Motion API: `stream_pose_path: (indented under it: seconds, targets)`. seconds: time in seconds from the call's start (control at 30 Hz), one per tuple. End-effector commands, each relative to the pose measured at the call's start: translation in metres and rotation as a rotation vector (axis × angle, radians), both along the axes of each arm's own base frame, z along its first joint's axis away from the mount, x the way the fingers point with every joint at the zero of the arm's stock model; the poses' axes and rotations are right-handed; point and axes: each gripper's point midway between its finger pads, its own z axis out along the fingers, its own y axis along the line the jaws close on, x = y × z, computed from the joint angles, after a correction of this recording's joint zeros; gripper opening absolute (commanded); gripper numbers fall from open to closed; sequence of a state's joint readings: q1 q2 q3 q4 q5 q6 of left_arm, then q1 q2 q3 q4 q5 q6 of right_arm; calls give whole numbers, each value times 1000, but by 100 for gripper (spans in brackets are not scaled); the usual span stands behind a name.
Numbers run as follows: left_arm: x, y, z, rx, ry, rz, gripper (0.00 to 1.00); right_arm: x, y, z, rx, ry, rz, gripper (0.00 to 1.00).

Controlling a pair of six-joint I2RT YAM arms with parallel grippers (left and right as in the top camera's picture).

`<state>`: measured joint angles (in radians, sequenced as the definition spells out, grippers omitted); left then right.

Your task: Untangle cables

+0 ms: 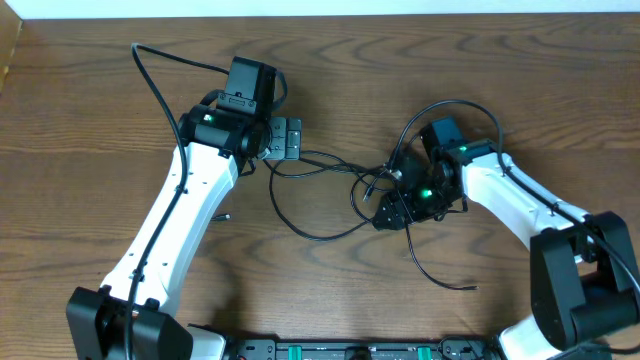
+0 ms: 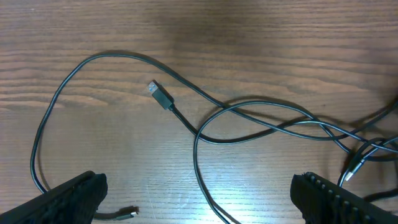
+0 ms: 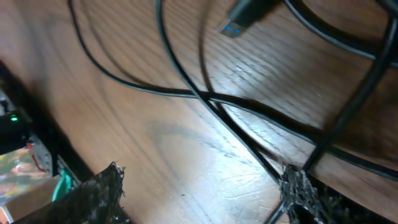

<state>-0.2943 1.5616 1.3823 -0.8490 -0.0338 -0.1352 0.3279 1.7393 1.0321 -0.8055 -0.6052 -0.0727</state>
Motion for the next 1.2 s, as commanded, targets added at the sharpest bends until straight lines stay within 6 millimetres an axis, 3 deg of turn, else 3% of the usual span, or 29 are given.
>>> stream_pose_path:
  seconds: [0.0,0.17,0.33,0.6,0.9,1.17]
  targets:
    - [0,5,-4,17,8,22,99,6,-1,14,-13,-49,-41,80]
    - [0,6,-4,17,9,21,100,30,-48,2,-310,-112,-267,82]
    - [0,5,-4,17,8,22,100,34,-66,-2,-416,-127,-329,86]
    - [0,5,-4,17,8,22,100,32,-71,-7,-450,-127,-329,87]
    - [0,5,-4,17,8,22,100,37,-68,-19,-425,-153,-335,81]
    - [2,5,-3,15,3,22,100,23,-28,-22,-178,-81,-292,59]
